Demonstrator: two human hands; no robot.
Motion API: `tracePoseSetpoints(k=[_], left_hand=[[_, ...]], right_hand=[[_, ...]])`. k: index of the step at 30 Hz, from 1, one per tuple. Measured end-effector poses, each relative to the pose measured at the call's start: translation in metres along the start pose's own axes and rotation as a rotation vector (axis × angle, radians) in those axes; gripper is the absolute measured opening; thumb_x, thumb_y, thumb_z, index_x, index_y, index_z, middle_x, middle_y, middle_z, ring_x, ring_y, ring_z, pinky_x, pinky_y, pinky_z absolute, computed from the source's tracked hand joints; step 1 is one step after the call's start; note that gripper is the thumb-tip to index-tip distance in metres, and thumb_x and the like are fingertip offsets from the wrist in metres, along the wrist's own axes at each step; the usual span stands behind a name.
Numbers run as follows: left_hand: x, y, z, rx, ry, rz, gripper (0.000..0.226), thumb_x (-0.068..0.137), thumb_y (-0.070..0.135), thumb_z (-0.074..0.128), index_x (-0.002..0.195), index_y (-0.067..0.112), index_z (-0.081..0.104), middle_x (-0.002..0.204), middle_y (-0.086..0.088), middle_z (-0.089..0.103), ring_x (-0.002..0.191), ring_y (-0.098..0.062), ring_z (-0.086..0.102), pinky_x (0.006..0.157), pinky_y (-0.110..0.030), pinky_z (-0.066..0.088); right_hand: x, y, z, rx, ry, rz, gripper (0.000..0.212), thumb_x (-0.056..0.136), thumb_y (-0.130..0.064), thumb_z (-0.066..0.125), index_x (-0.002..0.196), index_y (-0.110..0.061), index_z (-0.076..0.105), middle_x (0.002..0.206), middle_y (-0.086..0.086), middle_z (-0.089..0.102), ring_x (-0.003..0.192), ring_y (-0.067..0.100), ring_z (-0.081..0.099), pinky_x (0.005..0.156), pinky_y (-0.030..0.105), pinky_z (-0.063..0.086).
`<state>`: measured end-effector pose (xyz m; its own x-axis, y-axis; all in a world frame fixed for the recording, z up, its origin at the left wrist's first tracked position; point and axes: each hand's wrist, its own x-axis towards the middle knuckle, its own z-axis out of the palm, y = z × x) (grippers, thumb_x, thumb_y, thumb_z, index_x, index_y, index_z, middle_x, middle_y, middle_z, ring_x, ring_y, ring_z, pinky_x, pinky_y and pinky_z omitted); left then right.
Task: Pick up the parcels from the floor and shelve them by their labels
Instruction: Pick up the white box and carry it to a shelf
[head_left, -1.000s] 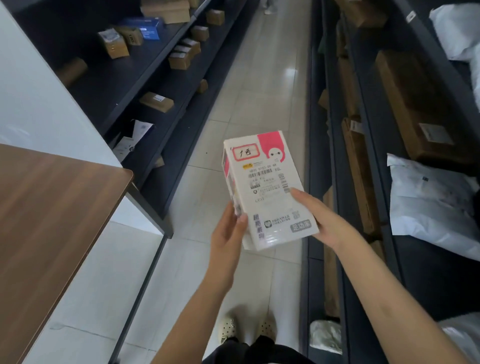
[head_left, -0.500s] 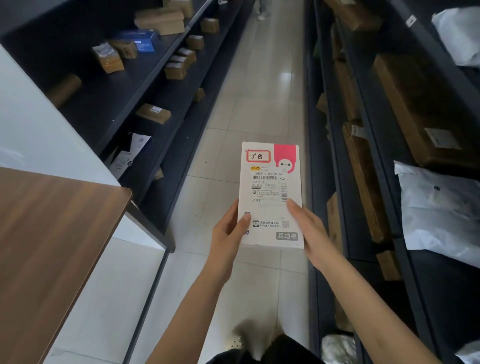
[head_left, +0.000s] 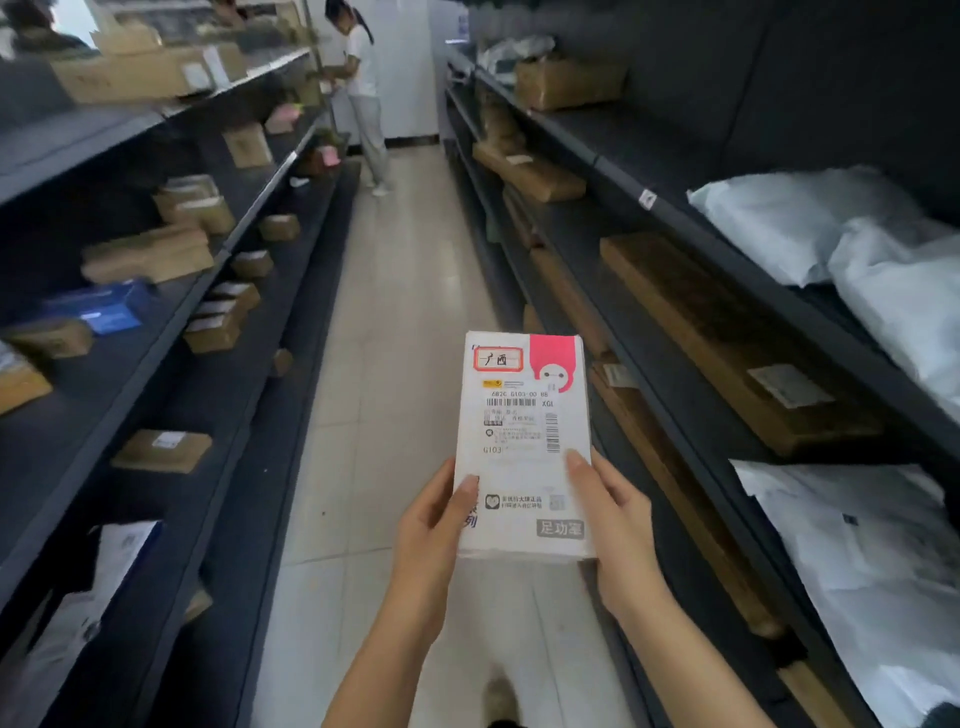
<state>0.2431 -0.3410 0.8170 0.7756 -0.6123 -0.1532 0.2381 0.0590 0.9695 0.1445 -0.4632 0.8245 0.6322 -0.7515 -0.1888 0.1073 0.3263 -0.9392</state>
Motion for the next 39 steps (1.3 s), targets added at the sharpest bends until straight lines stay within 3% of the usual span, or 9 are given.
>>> tracePoseSetpoints(k=[8, 16, 20, 24, 27, 30, 33, 36, 39], left_hand=[[0.194, 0.096, 0.056, 0.007, -0.172, 0.032, 0.033, 0.098, 0.023, 0.054, 0.128, 0.017, 0.066, 0.115, 0.001, 0.077, 0.109, -0.017, 0.071, 0.091, -0.03, 0.054], [0.392, 0.156, 0.111, 0.197, -0.61, 0.069, 0.043, 0.097, 0.026, 0.053, 0.139, 0.034, 0.056, 0.122, 0.017, 0.072, 0.116, -0.004, 0.065, 0.104, -0.032, 0.047], [0.492, 0.183, 0.163, 0.27, -0.783, 0.084, 0.038, 0.098, 0.034, 0.052, 0.135, 0.033, 0.059, 0.117, 0.018, 0.073, 0.111, -0.002, 0.065, 0.101, -0.032, 0.046], [0.572, 0.212, 0.227, 0.34, -0.931, 0.039, 0.037, 0.097, 0.04, 0.052, 0.132, 0.032, 0.06, 0.113, 0.013, 0.072, 0.108, -0.009, 0.063, 0.089, -0.033, 0.045], [0.615, 0.222, 0.278, 0.348, -1.004, -0.014, 0.037, 0.097, 0.039, 0.052, 0.129, 0.026, 0.064, 0.109, 0.008, 0.073, 0.106, -0.014, 0.064, 0.097, -0.037, 0.046], [0.646, 0.219, 0.324, 0.396, -1.057, -0.079, 0.029, 0.093, 0.039, 0.056, 0.113, 0.025, 0.071, 0.107, 0.002, 0.074, 0.109, -0.021, 0.065, 0.103, -0.04, 0.045], [0.668, 0.212, 0.363, 0.393, -1.105, -0.121, 0.017, 0.093, 0.036, 0.056, 0.095, 0.025, 0.069, 0.093, 0.001, 0.073, 0.096, -0.02, 0.066, 0.087, -0.033, 0.05], [0.685, 0.203, 0.393, 0.384, -1.123, -0.149, 0.02, 0.094, 0.039, 0.055, 0.095, 0.023, 0.067, 0.091, 0.001, 0.072, 0.093, -0.018, 0.064, 0.095, -0.037, 0.048], [0.693, 0.2, 0.412, 0.416, -1.134, -0.155, 0.035, 0.09, 0.048, 0.054, 0.107, 0.021, 0.068, 0.106, -0.004, 0.073, 0.109, -0.024, 0.063, 0.108, -0.046, 0.04]], right_hand=[[0.163, -0.103, 0.026, -0.028, -0.004, -0.157, 0.034, 0.097, -0.019, 0.05, 0.129, -0.023, 0.059, 0.115, 0.002, 0.074, 0.099, 0.02, 0.073, 0.071, 0.028, 0.061], [0.311, -0.174, 0.034, -0.107, 0.229, -0.274, 0.037, 0.098, -0.021, 0.046, 0.134, -0.024, 0.053, 0.126, 0.0, 0.068, 0.1, 0.015, 0.072, 0.075, 0.024, 0.06], [0.38, -0.202, 0.038, -0.036, 0.488, -0.318, 0.034, 0.097, -0.029, 0.05, 0.13, -0.024, 0.055, 0.124, 0.001, 0.069, 0.109, 0.022, 0.068, 0.093, 0.044, 0.053], [0.442, -0.236, 0.04, 0.025, 0.77, -0.361, 0.025, 0.096, -0.032, 0.052, 0.118, -0.025, 0.061, 0.112, -0.001, 0.072, 0.099, 0.019, 0.069, 0.083, 0.034, 0.055], [0.482, -0.26, 0.03, 0.084, 0.936, -0.364, 0.009, 0.096, -0.031, 0.053, 0.098, -0.029, 0.062, 0.1, -0.004, 0.072, 0.089, 0.015, 0.068, 0.077, 0.031, 0.054], [0.514, -0.278, 0.011, 0.134, 1.028, -0.359, 0.009, 0.095, -0.026, 0.054, 0.091, -0.025, 0.061, 0.094, -0.003, 0.071, 0.084, 0.014, 0.068, 0.067, 0.027, 0.051], [0.537, -0.287, -0.012, 0.127, 1.078, -0.36, 0.011, 0.095, -0.026, 0.054, 0.087, -0.023, 0.06, 0.088, -0.003, 0.07, 0.079, 0.013, 0.067, 0.062, 0.025, 0.049], [0.556, -0.294, -0.034, 0.098, 1.1, -0.359, 0.011, 0.095, -0.028, 0.053, 0.087, -0.023, 0.059, 0.091, -0.001, 0.069, 0.083, 0.016, 0.066, 0.067, 0.027, 0.049], [0.567, -0.298, -0.048, 0.074, 1.101, -0.332, 0.012, 0.095, -0.032, 0.054, 0.09, -0.023, 0.059, 0.095, 0.0, 0.069, 0.088, 0.017, 0.066, 0.08, 0.032, 0.05]])
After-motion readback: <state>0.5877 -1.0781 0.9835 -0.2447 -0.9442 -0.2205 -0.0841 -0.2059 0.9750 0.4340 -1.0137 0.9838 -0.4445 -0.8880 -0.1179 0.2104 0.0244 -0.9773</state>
